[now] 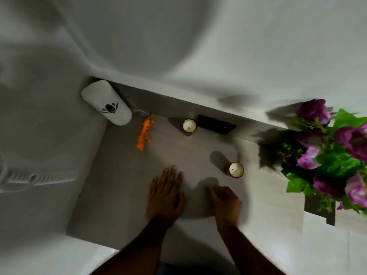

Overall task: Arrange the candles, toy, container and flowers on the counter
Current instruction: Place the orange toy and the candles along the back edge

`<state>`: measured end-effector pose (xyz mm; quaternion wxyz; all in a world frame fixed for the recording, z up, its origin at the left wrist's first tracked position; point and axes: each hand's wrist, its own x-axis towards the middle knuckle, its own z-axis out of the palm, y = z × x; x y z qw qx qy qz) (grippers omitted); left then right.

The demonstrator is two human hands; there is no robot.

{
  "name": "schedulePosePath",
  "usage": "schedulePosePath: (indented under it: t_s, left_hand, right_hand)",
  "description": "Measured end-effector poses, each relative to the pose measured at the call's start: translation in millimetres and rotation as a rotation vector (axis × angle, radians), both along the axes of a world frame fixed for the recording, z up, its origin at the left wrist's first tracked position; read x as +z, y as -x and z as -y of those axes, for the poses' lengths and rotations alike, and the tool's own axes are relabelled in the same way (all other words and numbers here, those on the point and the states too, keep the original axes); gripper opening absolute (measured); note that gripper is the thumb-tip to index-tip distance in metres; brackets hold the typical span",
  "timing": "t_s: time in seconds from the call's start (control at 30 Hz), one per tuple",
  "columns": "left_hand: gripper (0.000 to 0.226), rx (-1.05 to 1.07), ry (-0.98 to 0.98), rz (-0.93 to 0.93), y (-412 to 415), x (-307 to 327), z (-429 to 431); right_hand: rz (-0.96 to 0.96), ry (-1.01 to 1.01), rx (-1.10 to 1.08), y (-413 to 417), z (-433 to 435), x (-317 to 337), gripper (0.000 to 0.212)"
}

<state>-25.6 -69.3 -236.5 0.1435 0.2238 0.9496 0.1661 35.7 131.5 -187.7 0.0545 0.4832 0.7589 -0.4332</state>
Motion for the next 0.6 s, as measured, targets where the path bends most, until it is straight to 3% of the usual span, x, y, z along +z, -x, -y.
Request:
schedulePosePath:
  t_s: [0.1,0.2,0.6]
  left_hand:
    - [0.078,0.005,0.011,0.0,-1.3,-3.7,0.3]
    - [0.077,-0.005,0.046,-0.014,-1.4,-8.6,1.3]
    - [0.075,0.031,-0.009,-0.076,-1.6,-4.6,-3.8]
  right_hand:
    - [0.058,-0.037,-0.177,-11.1,-40.0,10.5,0.05]
    - [-0.09,0.024,-0.238,15.9,-59.3,7.9,0.071]
    - [-0.206,-0.167,-0.062,126.7,-89.8,-4.1,0.046]
